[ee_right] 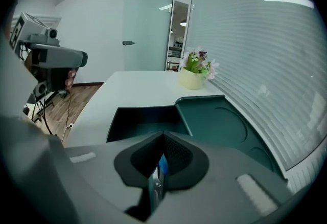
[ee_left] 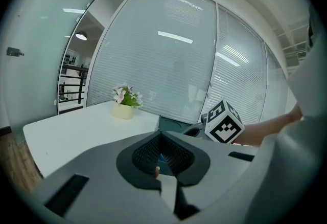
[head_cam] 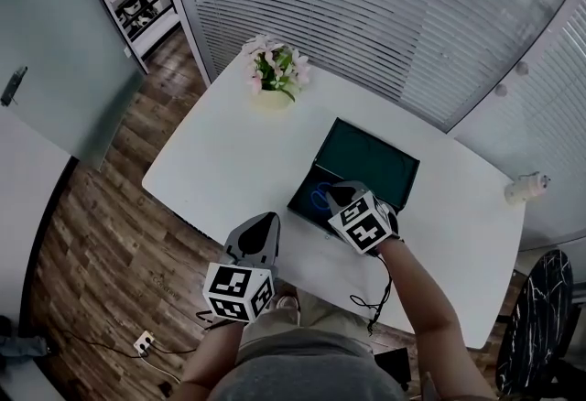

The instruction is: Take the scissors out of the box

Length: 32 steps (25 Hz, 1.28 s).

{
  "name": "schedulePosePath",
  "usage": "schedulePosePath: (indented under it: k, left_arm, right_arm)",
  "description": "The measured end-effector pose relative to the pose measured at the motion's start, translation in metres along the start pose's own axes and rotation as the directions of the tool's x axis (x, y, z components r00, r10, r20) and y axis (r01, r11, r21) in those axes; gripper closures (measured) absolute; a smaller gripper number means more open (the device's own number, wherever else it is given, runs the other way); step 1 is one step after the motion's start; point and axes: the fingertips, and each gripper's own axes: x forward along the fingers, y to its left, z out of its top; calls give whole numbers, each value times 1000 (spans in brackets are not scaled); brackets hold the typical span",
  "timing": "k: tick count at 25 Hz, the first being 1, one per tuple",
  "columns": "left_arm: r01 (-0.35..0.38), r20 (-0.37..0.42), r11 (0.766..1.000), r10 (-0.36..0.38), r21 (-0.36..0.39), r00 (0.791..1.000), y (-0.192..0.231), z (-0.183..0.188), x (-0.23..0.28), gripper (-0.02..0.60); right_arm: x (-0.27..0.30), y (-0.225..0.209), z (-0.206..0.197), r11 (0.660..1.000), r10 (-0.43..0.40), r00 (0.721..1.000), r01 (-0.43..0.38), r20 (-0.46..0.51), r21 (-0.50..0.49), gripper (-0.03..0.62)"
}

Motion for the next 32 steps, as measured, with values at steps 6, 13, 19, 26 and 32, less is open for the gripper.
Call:
schedulePosePath:
  k: [6,13,19,26,32]
  left_arm:
    - [-13,-8,1000,12,-6,1000,8,-4,4,575]
    - [-15,-9,1000,15,-3,1000,11,-3,7,575]
    - [-21,-2,1000,21,2,1000,15,0,6,575]
    - [-23,7,1000,23,6,1000,13,2,-4,575]
    - [-17,13,1000,17,12,1000,7,-1,-23,575]
  right_arm:
    - [20,10,-12,997,70,995,-72,-72,-17,500]
    - [34,14,-30,995,78,984,-87,-158,-52,474]
    - [37,14,-31,995,86,983,-94,-161,-42,479]
    - [37,17,-32,995,80,981,-90,-176,-48,497]
    - [27,22,-29,997,8,990,-19,-138,-81,500]
